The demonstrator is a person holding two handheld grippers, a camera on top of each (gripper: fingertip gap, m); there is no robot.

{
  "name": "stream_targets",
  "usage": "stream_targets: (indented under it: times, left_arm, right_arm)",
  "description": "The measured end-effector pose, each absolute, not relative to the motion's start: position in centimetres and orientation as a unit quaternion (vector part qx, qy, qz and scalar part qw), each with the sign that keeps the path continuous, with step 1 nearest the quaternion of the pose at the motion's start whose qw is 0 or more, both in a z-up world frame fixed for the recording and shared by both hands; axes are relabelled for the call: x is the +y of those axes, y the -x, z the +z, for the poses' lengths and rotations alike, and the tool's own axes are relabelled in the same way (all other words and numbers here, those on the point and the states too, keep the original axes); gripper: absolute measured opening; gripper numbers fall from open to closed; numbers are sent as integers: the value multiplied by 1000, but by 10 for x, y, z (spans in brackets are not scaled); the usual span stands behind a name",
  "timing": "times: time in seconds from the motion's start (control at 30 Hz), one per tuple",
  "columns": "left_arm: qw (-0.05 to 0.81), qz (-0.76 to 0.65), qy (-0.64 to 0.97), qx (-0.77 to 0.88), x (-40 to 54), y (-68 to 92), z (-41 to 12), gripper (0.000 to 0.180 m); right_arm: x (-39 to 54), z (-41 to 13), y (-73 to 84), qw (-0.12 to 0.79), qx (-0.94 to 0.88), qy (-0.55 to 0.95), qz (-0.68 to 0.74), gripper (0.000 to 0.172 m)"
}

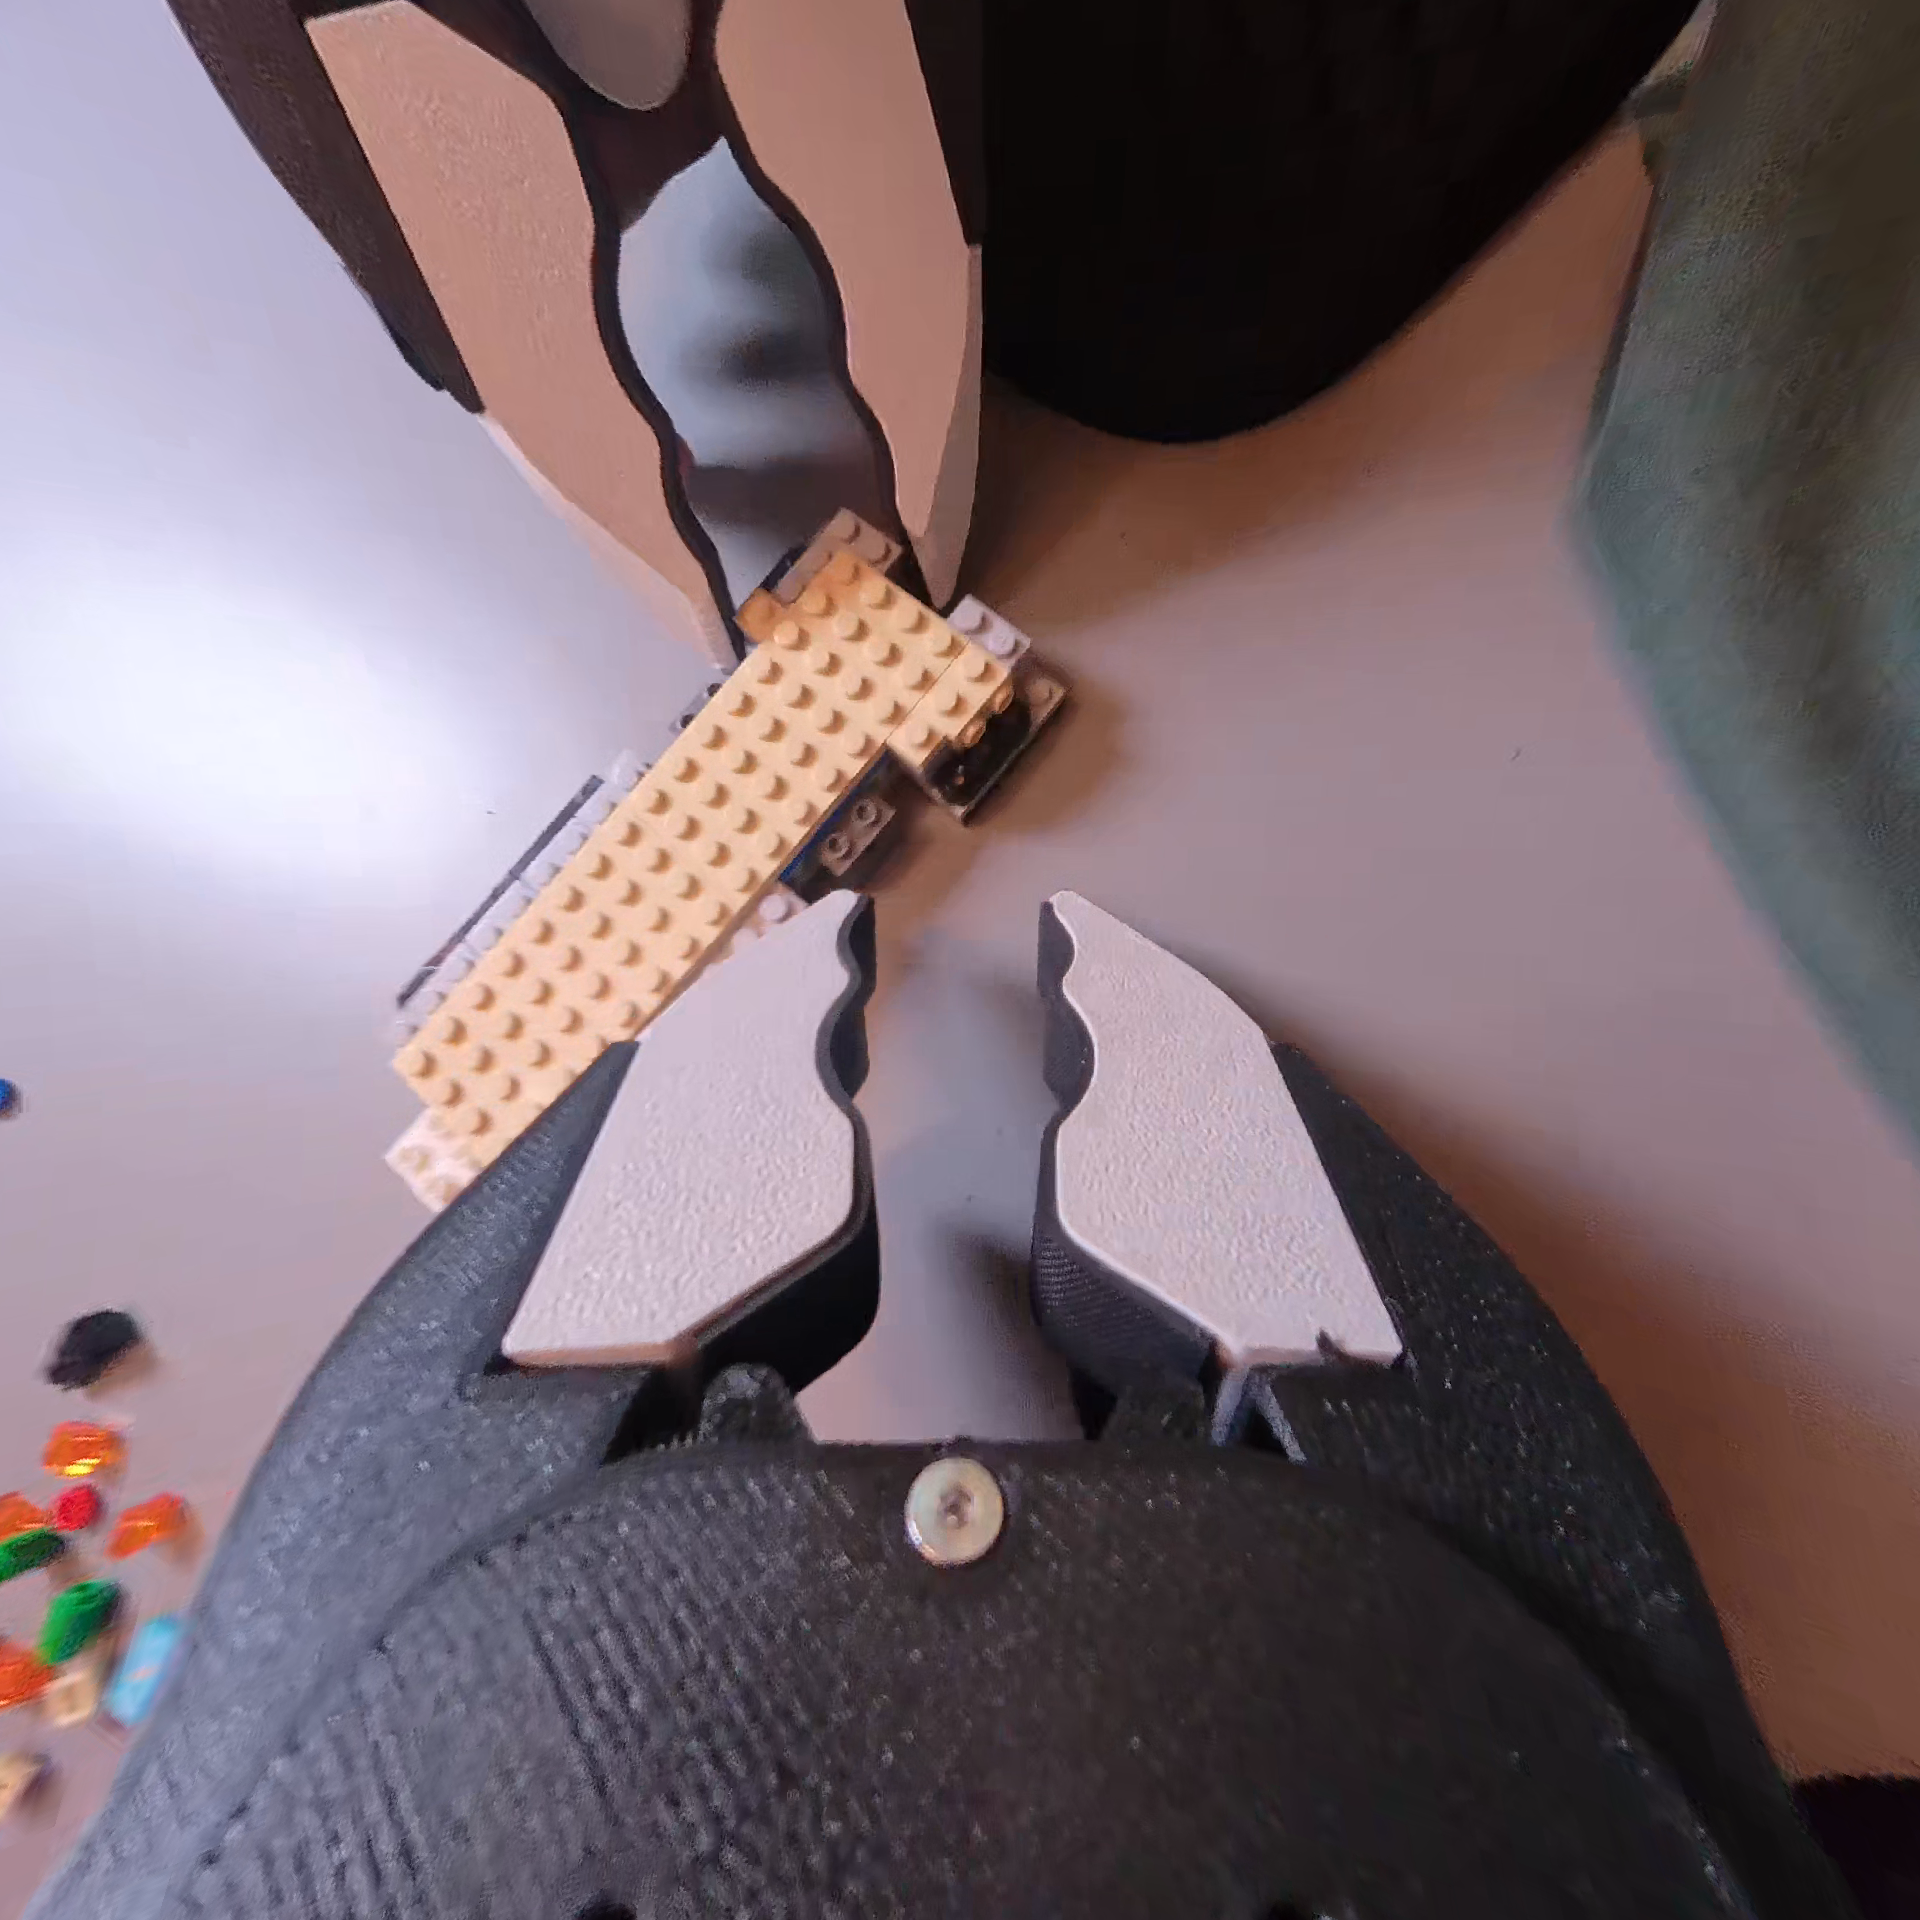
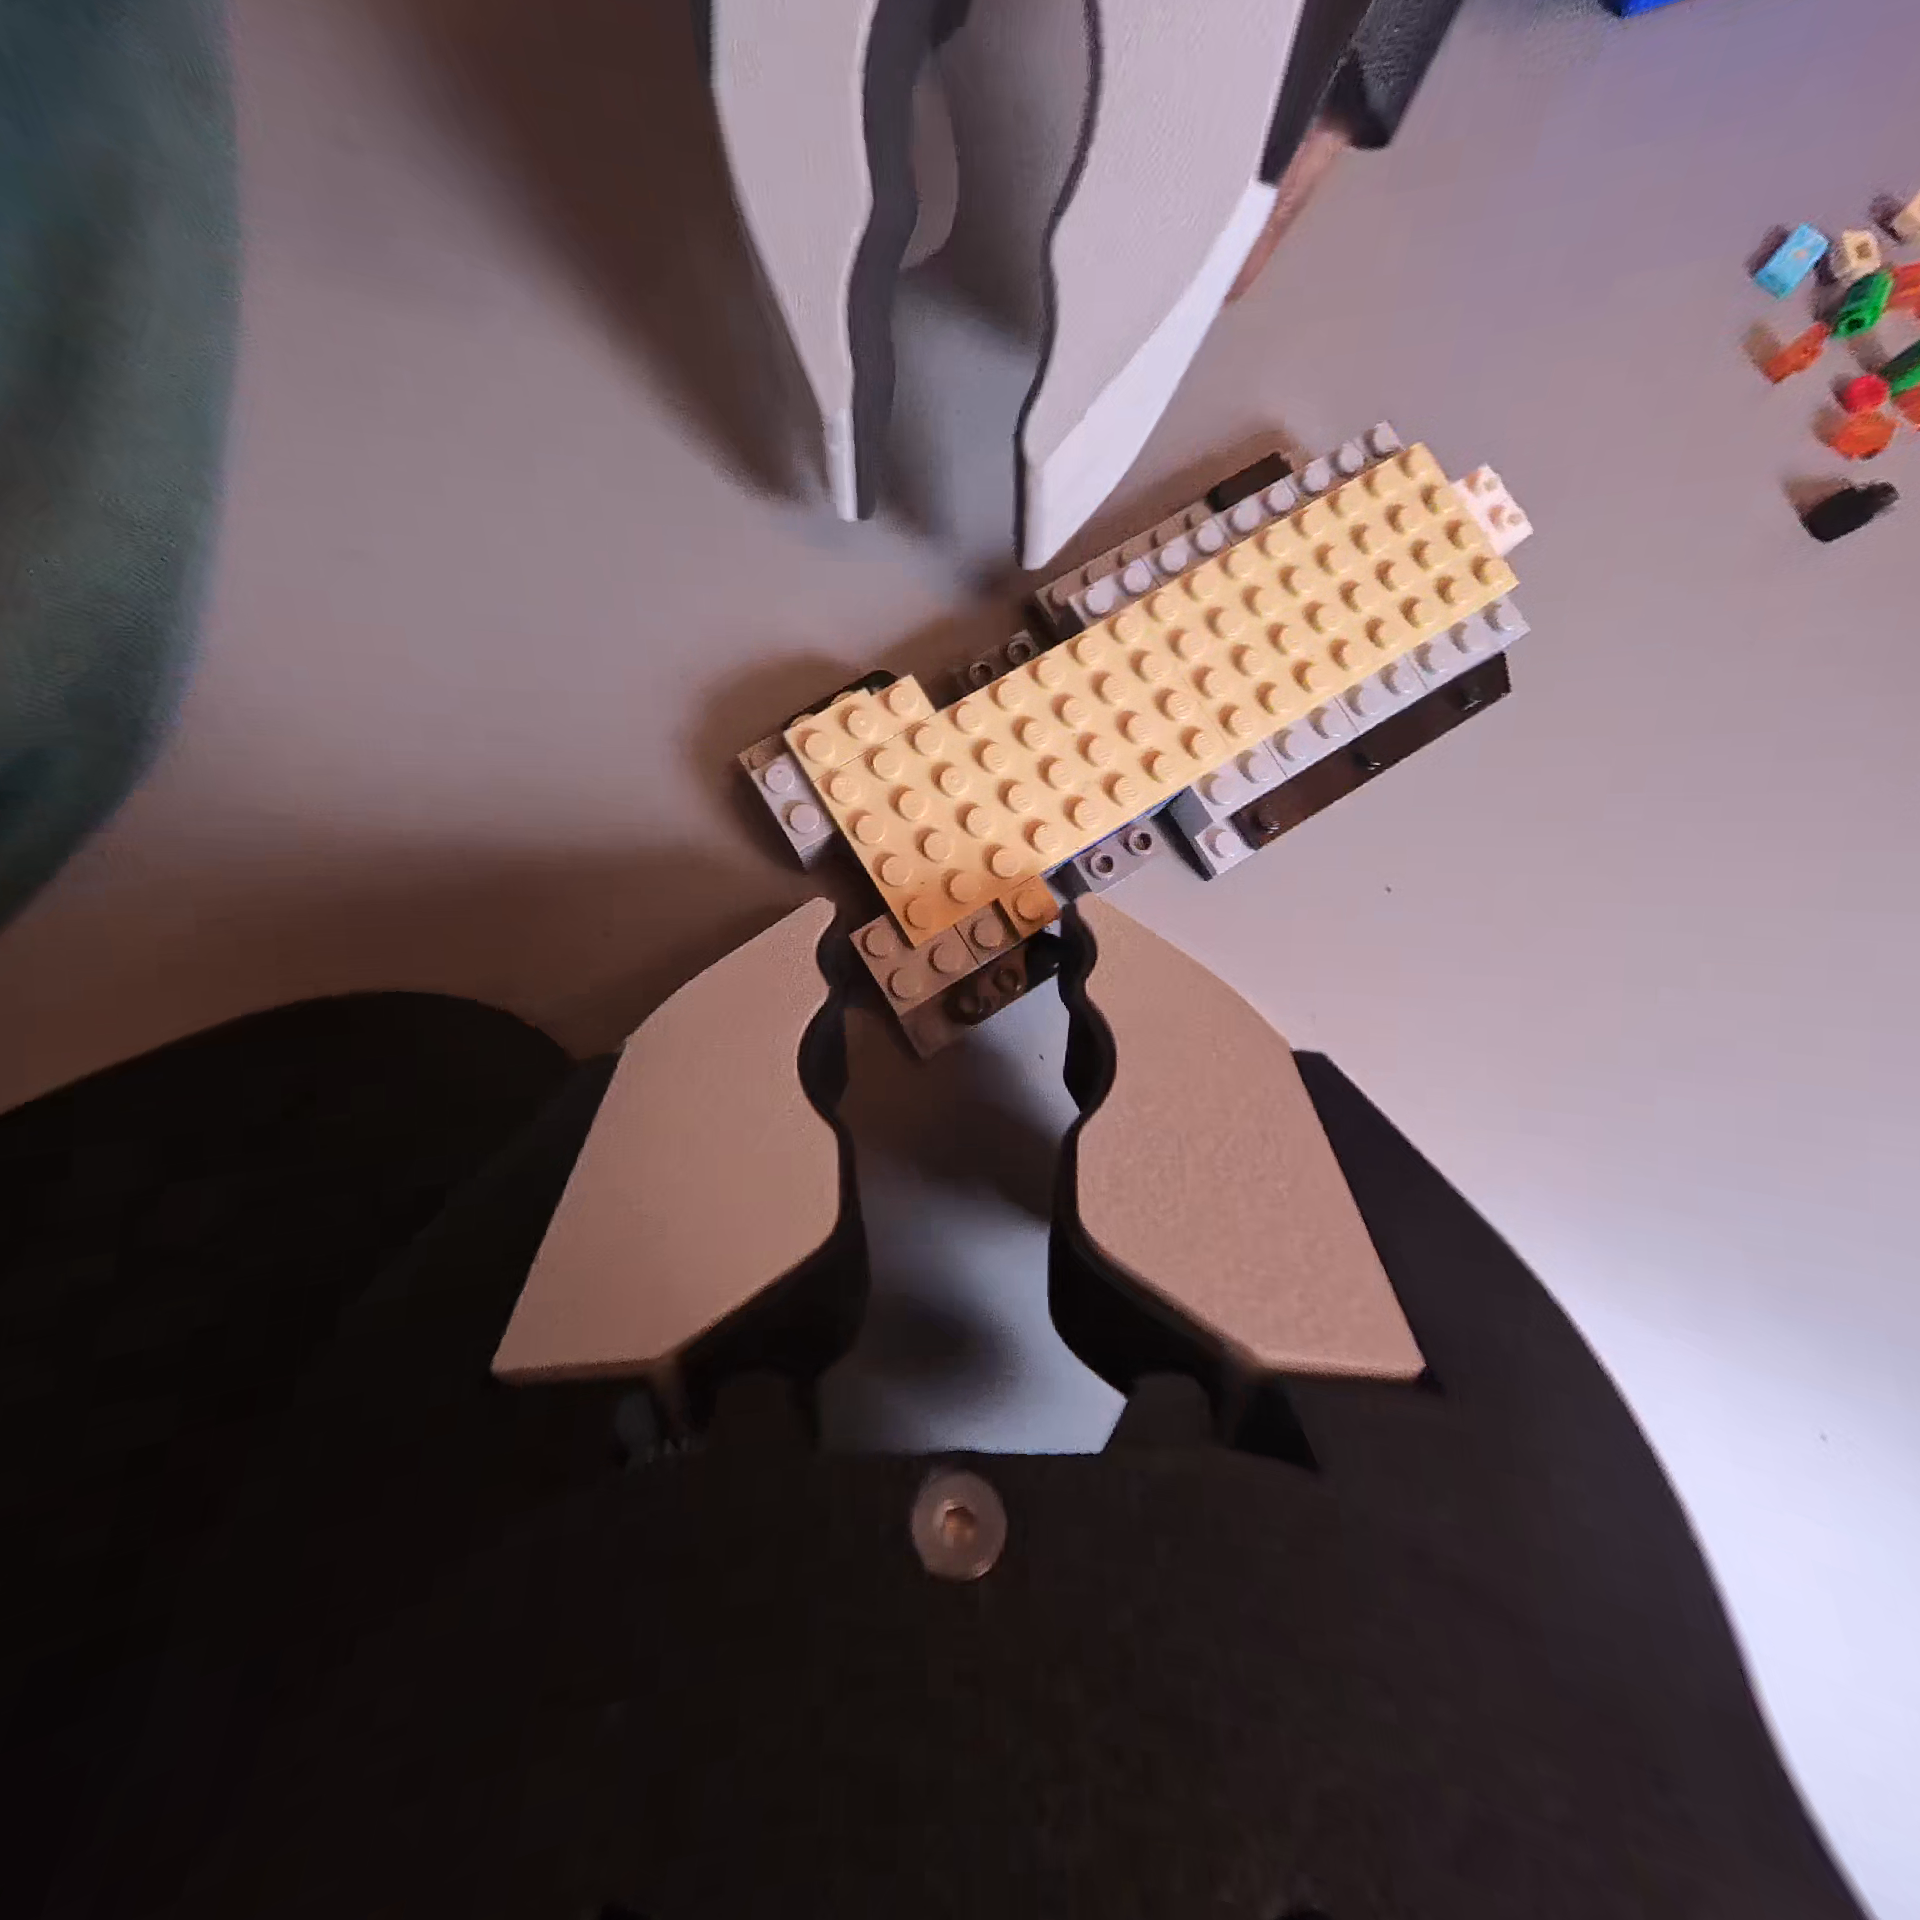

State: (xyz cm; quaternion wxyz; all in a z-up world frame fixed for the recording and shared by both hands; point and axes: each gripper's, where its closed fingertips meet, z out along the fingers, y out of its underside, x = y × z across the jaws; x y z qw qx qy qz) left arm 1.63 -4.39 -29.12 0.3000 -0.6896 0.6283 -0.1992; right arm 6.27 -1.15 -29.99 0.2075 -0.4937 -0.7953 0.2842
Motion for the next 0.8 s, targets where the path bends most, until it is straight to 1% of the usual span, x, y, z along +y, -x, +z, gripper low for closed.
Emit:
stream_targets:
  times: [0.07, 0.13, 0.17, 0.23, 0.3, 0.4, 0.47, 0.57, 0.67, 0.77, 0.8]
  left_arm:
    - [290, -235, 720, 585, -49, -20, -287, 40]
    - [282, -259, 747, 544, -51, -20, -285, 54]
    - [292, -256, 757, 525, -47, -19, -285, 65]
    - [318, -262, 767, 492, -40, -19, -282, 73]
    - [346, -278, 771, 456, -30, -19, -275, 71]
    - [363, -317, 778, 403, -19, -18, -269, 62]
    - [375, -327, 781, 378, -11, -13, -266, 48]
    - [384, -355, 775, 355, -8, -10, -261, 48]
    - [389, -368, 770, 347, -6, -7, -258, 47]
    - [389, -377, 763, 352, -6, -5, -258, 46]
    - [388, -379, 760, 359, -7, -5, -256, 41]
  right_arm:
    - [-14, -294, -57, 210, -764, 528, 306, 38]
    - [-15, -283, -49, 219, -711, 576, 337, 38]
    - [-14, -278, -44, 233, -680, 601, 350, 38]
    - [-11, -269, -39, 253, -629, 638, 366, 37]
    - [-8, -263, -35, 282, -601, 658, 355, 37]
    - [-4, -256, -29, 325, -581, 671, 326, 37]
    - [-4, -252, -25, 349, -572, 671, 319, 37]
    - [-2, -244, -20, 385, -557, 660, 327, 37]
    - [1, -242, -18, 393, -548, 649, 353, 37]
    - [0, -241, -18, 376, -549, 639, 386, 37]
    - [-1, -241, -19, 368, -550, 635, 398, 37]
